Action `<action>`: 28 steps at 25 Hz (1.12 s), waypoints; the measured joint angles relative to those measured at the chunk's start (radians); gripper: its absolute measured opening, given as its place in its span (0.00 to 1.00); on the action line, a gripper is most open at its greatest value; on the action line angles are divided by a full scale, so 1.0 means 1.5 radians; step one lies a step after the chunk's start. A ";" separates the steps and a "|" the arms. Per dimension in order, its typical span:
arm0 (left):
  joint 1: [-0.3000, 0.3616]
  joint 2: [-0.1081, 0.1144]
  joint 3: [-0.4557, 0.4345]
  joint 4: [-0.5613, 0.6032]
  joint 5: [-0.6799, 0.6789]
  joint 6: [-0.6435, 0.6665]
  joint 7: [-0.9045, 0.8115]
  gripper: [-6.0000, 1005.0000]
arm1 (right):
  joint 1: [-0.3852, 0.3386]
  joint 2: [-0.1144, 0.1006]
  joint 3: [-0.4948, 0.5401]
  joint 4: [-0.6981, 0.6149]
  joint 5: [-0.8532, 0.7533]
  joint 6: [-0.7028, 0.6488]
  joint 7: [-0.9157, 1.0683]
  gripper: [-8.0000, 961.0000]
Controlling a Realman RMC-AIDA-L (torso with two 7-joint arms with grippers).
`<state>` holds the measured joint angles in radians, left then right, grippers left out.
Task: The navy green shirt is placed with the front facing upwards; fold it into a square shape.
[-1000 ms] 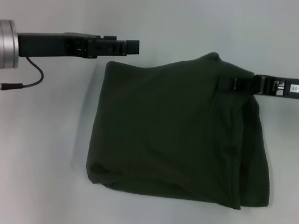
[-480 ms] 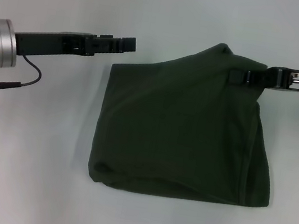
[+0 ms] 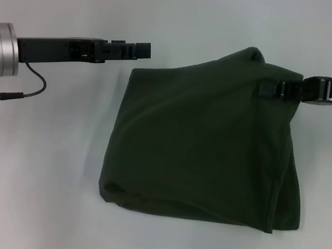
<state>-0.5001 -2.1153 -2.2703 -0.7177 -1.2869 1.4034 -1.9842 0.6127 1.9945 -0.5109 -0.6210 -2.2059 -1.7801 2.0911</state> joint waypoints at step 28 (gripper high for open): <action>-0.010 0.005 0.000 0.016 0.003 -0.004 -0.003 0.93 | -0.003 -0.008 -0.003 -0.011 0.048 -0.079 0.020 0.09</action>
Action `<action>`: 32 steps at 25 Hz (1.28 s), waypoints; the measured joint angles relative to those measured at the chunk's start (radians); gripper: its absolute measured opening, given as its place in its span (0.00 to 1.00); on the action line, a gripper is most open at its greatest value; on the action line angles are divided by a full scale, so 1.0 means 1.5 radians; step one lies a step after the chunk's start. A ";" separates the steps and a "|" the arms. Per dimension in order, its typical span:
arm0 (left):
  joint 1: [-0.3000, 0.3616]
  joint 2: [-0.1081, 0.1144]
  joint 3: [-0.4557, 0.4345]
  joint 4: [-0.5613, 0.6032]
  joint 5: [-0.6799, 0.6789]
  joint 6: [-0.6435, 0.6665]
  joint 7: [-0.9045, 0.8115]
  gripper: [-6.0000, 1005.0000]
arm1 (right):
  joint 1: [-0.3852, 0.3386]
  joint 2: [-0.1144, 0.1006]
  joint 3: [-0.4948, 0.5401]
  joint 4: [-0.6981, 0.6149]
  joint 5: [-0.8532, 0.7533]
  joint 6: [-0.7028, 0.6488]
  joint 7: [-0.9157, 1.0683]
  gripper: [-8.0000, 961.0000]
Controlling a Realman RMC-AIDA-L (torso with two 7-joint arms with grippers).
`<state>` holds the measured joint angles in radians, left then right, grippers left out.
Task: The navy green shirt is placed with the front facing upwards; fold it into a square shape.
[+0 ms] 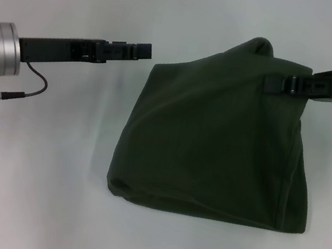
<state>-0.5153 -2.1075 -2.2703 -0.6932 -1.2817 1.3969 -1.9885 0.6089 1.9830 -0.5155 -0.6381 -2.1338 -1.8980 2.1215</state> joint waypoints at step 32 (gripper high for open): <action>-0.011 0.003 0.010 0.000 0.008 0.014 -0.001 0.93 | -0.055 0.008 -0.046 0.049 -0.074 0.256 -0.004 0.10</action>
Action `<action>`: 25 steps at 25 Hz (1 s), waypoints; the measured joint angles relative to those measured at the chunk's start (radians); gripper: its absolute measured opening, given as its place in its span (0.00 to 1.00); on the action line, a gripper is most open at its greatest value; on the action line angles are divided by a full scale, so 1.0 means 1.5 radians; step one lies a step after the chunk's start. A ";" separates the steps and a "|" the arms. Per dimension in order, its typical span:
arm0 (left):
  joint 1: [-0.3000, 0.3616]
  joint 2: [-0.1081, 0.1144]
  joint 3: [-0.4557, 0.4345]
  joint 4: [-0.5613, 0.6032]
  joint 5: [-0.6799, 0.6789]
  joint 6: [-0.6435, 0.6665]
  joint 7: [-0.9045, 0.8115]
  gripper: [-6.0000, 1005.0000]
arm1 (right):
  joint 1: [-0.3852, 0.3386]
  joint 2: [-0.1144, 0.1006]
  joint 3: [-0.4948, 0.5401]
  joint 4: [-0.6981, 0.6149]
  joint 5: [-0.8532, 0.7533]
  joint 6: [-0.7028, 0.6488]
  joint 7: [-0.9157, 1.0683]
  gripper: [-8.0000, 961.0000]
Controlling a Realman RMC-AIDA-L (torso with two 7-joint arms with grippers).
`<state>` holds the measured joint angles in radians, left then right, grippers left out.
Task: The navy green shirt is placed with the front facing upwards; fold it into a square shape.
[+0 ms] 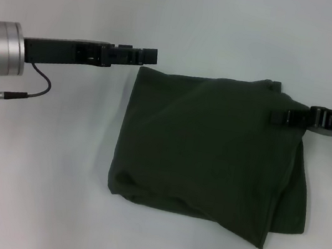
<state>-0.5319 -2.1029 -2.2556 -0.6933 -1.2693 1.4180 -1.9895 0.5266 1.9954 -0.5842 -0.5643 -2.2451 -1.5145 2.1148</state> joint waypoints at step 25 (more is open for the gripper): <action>-0.010 -0.003 -0.001 0.008 0.002 -0.007 0.000 0.93 | -0.102 -0.006 0.072 0.004 0.011 -0.102 -0.065 0.87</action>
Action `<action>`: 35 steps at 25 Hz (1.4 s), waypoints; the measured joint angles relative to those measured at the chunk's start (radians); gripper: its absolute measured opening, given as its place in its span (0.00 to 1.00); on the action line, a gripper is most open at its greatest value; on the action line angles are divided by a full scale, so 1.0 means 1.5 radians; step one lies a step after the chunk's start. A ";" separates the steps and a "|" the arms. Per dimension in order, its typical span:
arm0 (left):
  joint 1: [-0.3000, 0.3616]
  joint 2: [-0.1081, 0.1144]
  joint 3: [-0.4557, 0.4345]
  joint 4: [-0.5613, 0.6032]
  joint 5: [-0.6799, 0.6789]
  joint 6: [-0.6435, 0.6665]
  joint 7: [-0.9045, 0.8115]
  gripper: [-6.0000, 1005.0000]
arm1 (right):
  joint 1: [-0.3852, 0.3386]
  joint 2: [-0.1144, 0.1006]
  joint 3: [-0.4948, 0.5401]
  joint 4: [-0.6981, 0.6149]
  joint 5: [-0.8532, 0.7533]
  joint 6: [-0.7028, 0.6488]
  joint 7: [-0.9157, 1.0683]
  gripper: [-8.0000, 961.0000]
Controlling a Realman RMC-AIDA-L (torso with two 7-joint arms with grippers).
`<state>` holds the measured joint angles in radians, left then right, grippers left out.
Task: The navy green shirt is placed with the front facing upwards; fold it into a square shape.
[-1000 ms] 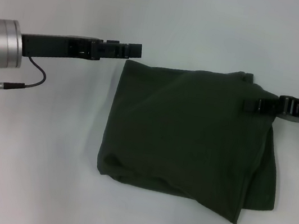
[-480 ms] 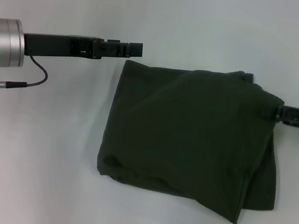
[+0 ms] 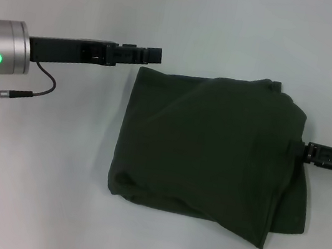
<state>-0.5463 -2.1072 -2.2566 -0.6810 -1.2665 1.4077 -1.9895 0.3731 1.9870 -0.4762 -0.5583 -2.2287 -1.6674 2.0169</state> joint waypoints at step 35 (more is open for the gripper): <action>-0.004 0.002 0.000 0.001 0.000 -0.010 0.000 0.93 | 0.042 0.031 -0.029 0.079 -0.003 0.068 -0.004 0.93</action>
<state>-0.5523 -2.1043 -2.2566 -0.6795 -1.2671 1.3925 -1.9895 0.4368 2.0339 -0.5197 -0.4400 -2.2335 -1.5650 2.0110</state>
